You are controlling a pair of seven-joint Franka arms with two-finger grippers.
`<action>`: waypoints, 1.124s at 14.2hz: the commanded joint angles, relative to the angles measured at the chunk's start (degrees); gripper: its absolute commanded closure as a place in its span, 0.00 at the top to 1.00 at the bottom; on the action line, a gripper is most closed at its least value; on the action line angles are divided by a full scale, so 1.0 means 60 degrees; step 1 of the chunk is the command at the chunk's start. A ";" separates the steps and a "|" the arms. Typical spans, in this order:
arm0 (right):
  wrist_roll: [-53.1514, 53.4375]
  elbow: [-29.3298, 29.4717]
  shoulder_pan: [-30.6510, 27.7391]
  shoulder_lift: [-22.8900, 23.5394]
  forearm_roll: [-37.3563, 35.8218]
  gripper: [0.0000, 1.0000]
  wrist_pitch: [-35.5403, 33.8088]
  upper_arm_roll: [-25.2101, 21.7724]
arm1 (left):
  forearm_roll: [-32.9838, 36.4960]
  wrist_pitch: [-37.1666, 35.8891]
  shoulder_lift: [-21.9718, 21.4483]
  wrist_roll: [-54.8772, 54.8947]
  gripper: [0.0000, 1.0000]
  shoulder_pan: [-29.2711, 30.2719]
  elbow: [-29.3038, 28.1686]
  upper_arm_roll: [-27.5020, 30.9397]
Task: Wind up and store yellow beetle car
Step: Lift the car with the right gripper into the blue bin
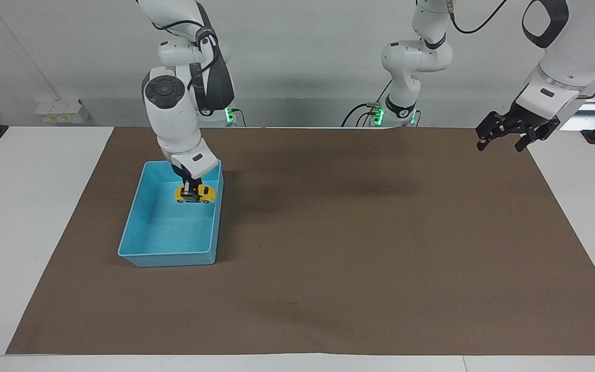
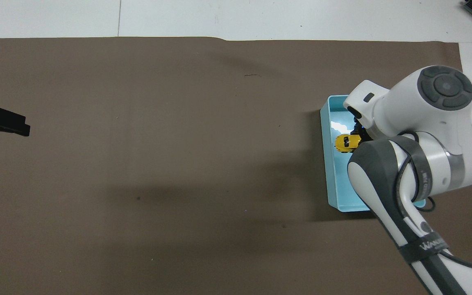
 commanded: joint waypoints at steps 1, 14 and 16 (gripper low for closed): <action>-0.0963 -0.0866 -0.0724 -0.0531 -0.0033 0.00 0.0294 0.0103 | -0.0110 -0.0039 -0.0230 -0.0001 1.00 0.0144 -0.0249 -0.0087; -0.1625 -0.3182 -0.1224 -0.0049 -0.0165 0.00 0.3736 0.0088 | -0.0110 -0.0039 -0.0230 -0.0001 1.00 0.0144 -0.0249 -0.0087; -0.1625 -0.3299 -0.1224 -0.0048 -0.0165 0.00 0.3912 0.0088 | -0.0110 -0.0039 -0.0230 -0.0001 1.00 0.0144 -0.0249 -0.0087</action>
